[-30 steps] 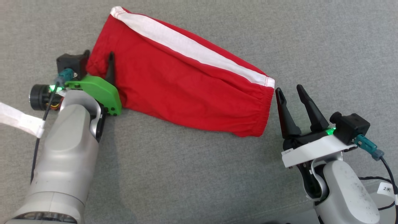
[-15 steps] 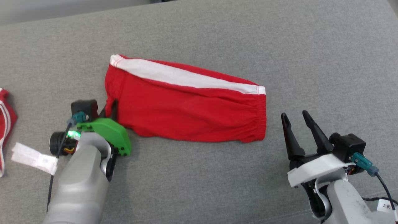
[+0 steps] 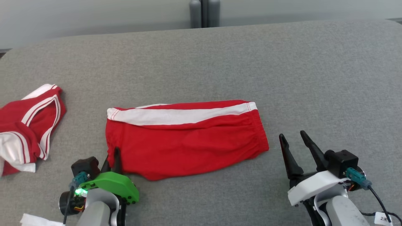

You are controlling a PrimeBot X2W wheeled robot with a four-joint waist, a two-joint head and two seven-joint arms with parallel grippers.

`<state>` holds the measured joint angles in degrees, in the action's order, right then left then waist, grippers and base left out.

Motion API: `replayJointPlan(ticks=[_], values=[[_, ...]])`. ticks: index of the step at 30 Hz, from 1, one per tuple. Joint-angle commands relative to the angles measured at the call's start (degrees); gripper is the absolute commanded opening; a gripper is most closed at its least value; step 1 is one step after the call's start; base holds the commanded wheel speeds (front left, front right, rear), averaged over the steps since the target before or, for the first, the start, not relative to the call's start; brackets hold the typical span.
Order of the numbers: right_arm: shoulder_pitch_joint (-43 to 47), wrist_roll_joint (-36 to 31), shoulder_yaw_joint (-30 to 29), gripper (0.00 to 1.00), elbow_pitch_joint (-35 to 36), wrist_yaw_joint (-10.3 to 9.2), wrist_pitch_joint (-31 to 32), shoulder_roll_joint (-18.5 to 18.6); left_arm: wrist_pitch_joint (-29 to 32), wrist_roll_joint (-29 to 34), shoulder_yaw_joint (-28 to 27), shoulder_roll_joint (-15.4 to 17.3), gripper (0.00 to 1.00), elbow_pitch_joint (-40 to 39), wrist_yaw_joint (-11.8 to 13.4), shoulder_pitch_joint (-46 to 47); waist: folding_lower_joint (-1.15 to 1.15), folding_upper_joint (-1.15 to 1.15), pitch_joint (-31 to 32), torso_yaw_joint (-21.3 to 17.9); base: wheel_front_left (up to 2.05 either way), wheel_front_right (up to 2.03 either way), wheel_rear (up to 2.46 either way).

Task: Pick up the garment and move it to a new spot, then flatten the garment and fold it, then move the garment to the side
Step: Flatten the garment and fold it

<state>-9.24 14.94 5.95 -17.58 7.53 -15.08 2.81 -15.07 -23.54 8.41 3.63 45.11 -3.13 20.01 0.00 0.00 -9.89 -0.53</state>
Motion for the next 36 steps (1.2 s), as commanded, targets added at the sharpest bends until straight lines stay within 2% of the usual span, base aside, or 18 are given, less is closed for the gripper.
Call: replayJointPlan(ticks=[1, 2, 7, 16, 17, 18, 20, 21, 23, 27, 36], values=[[-0.9, -0.4, 0.4, 1.0, -0.4, -0.08, -0.1, 0.2, -0.1, 0.9, -0.3, -0.1, 0.88, -1.3, 0.5, -1.2, 0.0, 0.0, 0.4, 1.8, 0.0, 0.0, 0.0], [-1.7, -0.5, 1.0, 1.0, -0.7, -0.08, -0.1, 0.2, -0.1, 1.2, -0.4, -0.2, 1.0, -2.6, 0.7, -2.0, 0.0, 0.0, 0.3, 2.2, 0.0, 0.0, 0.0], [-5.3, -1.0, 3.3, 1.0, -4.4, -0.08, -0.1, 0.2, -0.1, 2.6, -0.4, -0.6, 1.0, -7.8, 0.9, -4.2, 0.0, 0.0, -0.1, 4.1, 0.0, 0.0, 0.0], [-10.0, -0.1, 5.9, 1.0, -22.1, -0.08, -0.1, 0.2, -0.1, 1.2, 3.5, -0.6, 1.0, -11.9, 1.5, -5.3, 0.0, 0.0, -1.1, 6.4, 0.0, 0.0, 0.0], [-9.7, 0.4, 6.7, 0.82, -24.3, -0.08, 0.0, 0.2, -0.1, 1.2, 3.7, -0.6, 1.0, -12.2, 1.6, -5.4, 0.0, 0.0, -1.3, 6.5, 0.0, 0.0, 0.0], [-9.4, 1.2, 7.3, 0.49, -25.7, -0.08, 0.3, 0.2, -0.1, 1.1, 3.7, -0.6, 1.0, -12.3, 1.6, -5.5, 0.0, 0.0, -1.4, 6.5, 0.0, 0.0, 0.0], [-9.1, 2.3, 8.4, 0.04, -28.0, -0.08, 0.5, 0.1, -0.1, 1.0, 3.8, -0.6, 1.0, -12.5, 1.7, -5.6, 0.0, 0.0, -1.6, 6.5, 0.0, 0.0, 0.0], [-9.0, 2.9, 8.7, 0.0, -28.6, -0.08, 0.6, 0.1, -0.1, 1.1, 3.8, -0.6, 1.0, -12.6, 1.7, -5.7, 0.0, 0.0, -1.8, 6.4, 0.0, 0.0, 0.0], [-8.9, 3.9, 8.7, 0.0, -28.8, -0.05, 0.6, 0.0, -0.1, 1.3, 3.7, -0.6, 1.0, -12.7, 1.8, -5.6, 0.0, 0.0, -2.0, 6.1, 0.0, 0.0, 0.0], [-8.9, 3.1, 4.3, 0.0, -27.0, -0.18, 0.4, 0.6, -0.1, 2.0, 3.2, -0.6, 1.0, -12.8, 1.7, -5.8, 0.0, 0.0, -2.0, 5.1, 0.0, 0.0, 0.0], [-11.7, -1.3, -8.9, 0.0, -21.6, -0.1, -0.1, 4.2, -0.1, 2.1, 3.9, -0.6, 1.0, -13.0, 1.2, -5.7, 0.0, 0.0, -1.3, 3.1, 0.0, 0.0, 0.0]])
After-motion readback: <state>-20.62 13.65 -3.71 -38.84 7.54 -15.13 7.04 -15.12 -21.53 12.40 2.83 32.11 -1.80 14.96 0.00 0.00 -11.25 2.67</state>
